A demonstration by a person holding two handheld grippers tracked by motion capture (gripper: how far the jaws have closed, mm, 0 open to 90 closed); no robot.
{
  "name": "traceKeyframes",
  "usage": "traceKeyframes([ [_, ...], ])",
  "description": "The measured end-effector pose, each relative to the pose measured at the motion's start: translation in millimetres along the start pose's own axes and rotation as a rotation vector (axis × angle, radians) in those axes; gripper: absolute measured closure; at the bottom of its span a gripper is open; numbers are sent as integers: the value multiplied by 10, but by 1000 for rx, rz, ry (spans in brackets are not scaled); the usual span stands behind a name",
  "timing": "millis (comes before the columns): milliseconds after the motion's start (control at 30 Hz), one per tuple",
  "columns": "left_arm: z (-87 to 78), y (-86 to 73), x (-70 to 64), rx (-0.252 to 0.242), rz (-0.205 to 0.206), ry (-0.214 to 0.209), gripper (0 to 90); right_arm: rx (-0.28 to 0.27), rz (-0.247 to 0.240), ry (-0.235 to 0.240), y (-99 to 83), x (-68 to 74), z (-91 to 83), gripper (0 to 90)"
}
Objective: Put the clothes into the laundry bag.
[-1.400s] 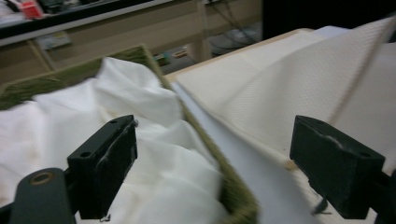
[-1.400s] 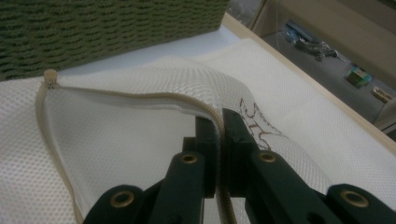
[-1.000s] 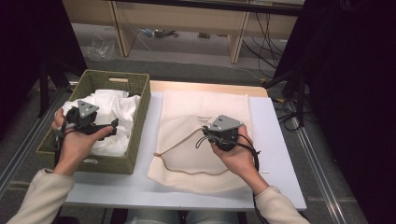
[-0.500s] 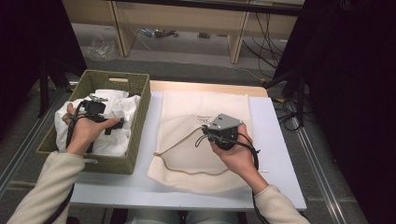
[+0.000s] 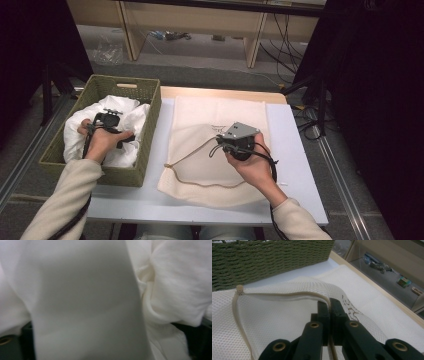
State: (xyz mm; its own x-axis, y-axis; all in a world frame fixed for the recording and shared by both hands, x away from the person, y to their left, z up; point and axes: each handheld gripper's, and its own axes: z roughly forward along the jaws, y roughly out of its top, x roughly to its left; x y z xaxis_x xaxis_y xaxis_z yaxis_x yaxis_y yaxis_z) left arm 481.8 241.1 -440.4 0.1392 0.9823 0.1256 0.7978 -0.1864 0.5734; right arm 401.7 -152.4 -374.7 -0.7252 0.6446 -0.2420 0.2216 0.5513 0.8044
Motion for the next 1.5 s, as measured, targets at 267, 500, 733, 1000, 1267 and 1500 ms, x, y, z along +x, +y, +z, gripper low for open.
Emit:
traceKeyframes([
  [267,120,-28,-17,47,-2,26,364,8,4,16,-2,-4,-10,887],
  [500,93,-36,61,36,-29,-15,591,11,9,14,-5,-8,-9,888],
  [733,-90,-51,227,-64,-55,-84,695,16,24,17,-7,-24,-1,890],
  [1000,-478,-115,421,-366,-136,-184,713,13,23,13,-6,-27,0,890],
  [1267,-975,-79,324,-621,-122,-267,715,9,41,0,-7,-49,-22,892],
  [1500,-1409,-57,194,-756,-70,-311,715,-1,44,-4,-4,-67,-43,892],
])
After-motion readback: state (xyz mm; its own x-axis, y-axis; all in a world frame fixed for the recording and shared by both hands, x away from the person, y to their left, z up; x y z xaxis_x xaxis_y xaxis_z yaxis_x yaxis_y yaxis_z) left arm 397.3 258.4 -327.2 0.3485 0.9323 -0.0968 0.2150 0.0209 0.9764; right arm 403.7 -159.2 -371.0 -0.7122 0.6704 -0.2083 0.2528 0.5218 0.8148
